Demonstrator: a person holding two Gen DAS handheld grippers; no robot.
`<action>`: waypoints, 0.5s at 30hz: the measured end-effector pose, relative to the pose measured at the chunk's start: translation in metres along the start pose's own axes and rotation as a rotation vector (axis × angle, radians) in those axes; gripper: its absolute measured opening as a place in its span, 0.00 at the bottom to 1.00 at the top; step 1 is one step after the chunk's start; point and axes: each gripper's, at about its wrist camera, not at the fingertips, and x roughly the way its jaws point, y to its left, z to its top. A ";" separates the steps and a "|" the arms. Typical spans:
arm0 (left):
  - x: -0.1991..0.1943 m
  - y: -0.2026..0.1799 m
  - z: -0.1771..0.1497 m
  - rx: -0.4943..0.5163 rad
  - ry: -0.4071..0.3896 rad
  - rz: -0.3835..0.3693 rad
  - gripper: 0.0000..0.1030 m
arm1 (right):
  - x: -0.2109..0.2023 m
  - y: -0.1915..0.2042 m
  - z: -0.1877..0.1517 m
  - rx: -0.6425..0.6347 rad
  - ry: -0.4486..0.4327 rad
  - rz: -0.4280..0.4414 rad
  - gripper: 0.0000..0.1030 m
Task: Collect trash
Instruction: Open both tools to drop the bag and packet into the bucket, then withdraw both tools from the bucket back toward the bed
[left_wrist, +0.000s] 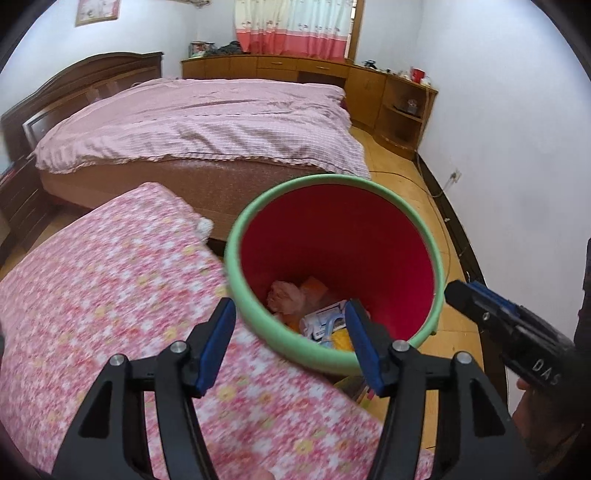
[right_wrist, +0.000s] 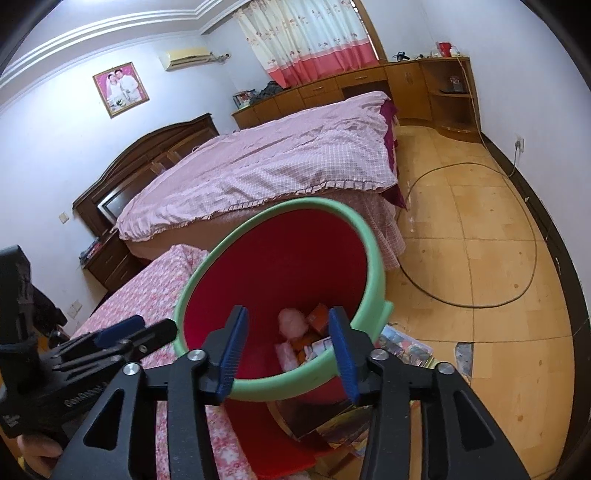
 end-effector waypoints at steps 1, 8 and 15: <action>-0.005 0.003 -0.002 -0.008 -0.003 0.008 0.60 | 0.000 0.002 -0.001 -0.004 0.005 0.001 0.47; -0.047 0.037 -0.019 -0.067 -0.041 0.081 0.60 | -0.006 0.038 -0.012 -0.071 0.022 0.043 0.60; -0.094 0.073 -0.038 -0.139 -0.075 0.167 0.60 | -0.022 0.081 -0.025 -0.150 0.014 0.098 0.62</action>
